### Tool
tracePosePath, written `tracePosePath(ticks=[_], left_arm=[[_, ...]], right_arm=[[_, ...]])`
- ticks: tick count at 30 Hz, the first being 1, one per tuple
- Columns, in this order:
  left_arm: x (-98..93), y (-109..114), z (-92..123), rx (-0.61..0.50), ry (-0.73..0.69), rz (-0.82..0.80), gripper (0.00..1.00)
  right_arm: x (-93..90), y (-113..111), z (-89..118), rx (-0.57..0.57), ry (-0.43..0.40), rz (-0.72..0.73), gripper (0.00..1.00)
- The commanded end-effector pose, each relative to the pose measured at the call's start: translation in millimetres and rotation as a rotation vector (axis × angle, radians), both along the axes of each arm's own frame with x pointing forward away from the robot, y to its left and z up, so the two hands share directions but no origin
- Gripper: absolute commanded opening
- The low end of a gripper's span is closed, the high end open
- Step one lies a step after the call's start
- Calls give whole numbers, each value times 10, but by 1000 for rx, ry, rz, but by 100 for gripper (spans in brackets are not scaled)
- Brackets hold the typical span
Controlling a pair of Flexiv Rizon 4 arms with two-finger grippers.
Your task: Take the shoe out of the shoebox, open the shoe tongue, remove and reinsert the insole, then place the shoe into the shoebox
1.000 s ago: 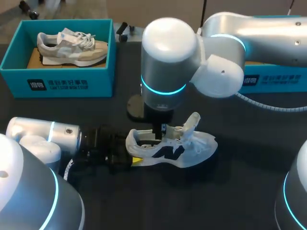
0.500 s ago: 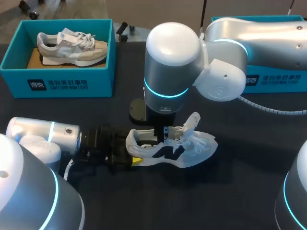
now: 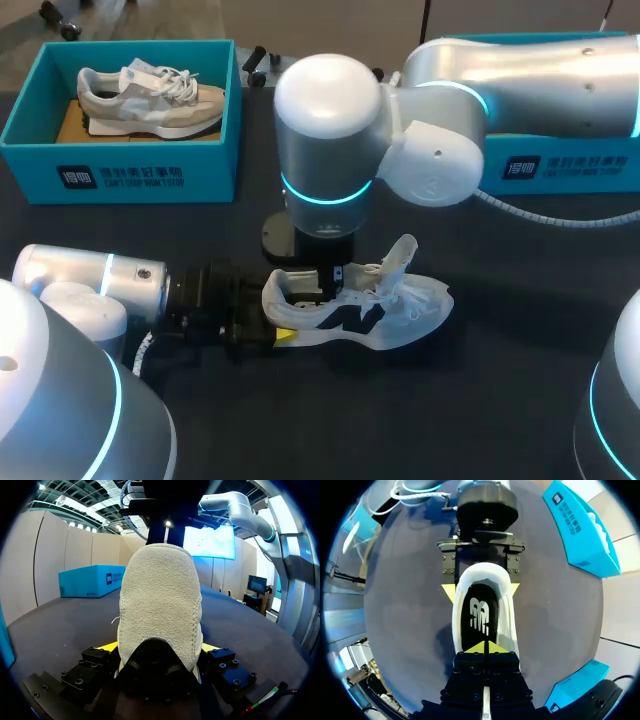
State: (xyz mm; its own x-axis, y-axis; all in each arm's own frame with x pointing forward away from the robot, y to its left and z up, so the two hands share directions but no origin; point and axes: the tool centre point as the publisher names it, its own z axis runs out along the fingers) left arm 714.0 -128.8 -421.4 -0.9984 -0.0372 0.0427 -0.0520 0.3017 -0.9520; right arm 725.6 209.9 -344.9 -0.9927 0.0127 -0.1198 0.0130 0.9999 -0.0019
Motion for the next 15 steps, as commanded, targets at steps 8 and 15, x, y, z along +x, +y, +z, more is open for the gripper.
tracePosePath(ticks=[8,15], left_arm=[[4,3,0,2,1,-2,0],[4,3,0,2,1,-2,0]], right_arm=[[23,17,-285,-28,46,-9,0],[-25,-142,-305,-61,42,-28,0]])
